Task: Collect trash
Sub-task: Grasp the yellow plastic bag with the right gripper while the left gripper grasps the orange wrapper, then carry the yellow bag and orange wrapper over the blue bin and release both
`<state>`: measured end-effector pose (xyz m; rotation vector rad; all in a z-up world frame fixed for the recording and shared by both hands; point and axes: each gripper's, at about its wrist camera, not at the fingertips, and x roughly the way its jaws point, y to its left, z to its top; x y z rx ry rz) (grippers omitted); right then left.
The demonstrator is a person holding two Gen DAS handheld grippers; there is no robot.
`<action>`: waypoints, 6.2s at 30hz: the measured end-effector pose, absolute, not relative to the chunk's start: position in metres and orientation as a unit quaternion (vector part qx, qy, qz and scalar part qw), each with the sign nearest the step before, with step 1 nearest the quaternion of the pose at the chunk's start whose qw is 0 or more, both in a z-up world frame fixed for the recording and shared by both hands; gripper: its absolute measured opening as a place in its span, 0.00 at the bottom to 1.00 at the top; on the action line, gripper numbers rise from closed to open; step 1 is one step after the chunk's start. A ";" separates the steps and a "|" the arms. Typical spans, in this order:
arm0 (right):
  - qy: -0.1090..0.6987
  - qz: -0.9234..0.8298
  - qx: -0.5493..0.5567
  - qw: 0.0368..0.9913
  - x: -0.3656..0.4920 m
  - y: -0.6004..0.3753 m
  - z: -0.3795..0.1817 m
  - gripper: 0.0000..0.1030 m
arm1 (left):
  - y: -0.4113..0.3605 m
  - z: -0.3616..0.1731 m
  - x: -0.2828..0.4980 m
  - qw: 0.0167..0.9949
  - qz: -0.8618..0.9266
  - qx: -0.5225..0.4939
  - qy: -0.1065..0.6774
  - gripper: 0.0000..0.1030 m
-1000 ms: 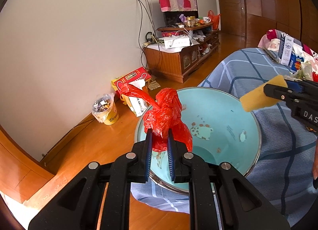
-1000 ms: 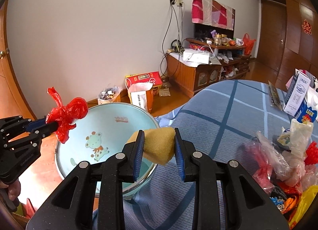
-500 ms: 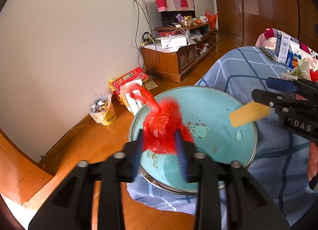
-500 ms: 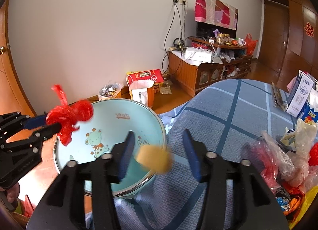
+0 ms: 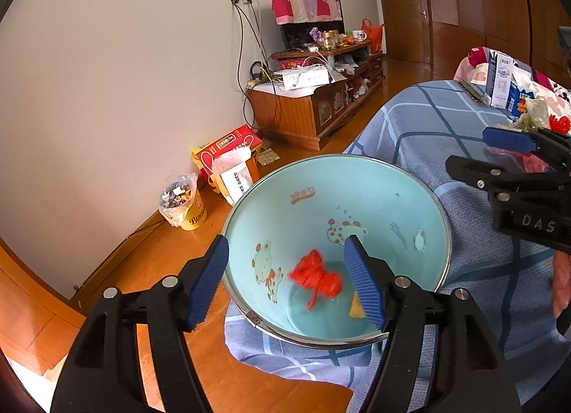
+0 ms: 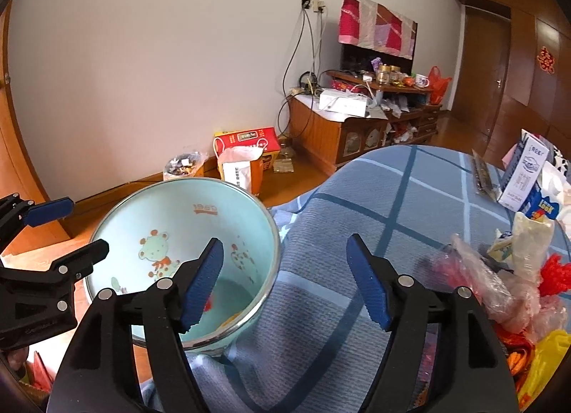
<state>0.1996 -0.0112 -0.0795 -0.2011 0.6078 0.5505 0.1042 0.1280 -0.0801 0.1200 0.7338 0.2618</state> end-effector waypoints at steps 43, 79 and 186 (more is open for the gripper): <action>0.301 0.131 -0.056 0.943 0.153 -0.224 -0.073 0.49 | -0.008 -0.089 0.131 0.930 0.005 0.094 0.355 0.77; 0.236 0.061 0.053 0.968 0.117 -0.332 -0.043 0.33 | -0.109 -0.071 0.151 0.923 -0.129 0.114 0.344 0.24; 0.243 0.283 -0.108 0.921 0.186 -0.009 -0.049 0.34 | 0.135 -0.053 0.106 0.937 0.122 0.029 0.327 0.24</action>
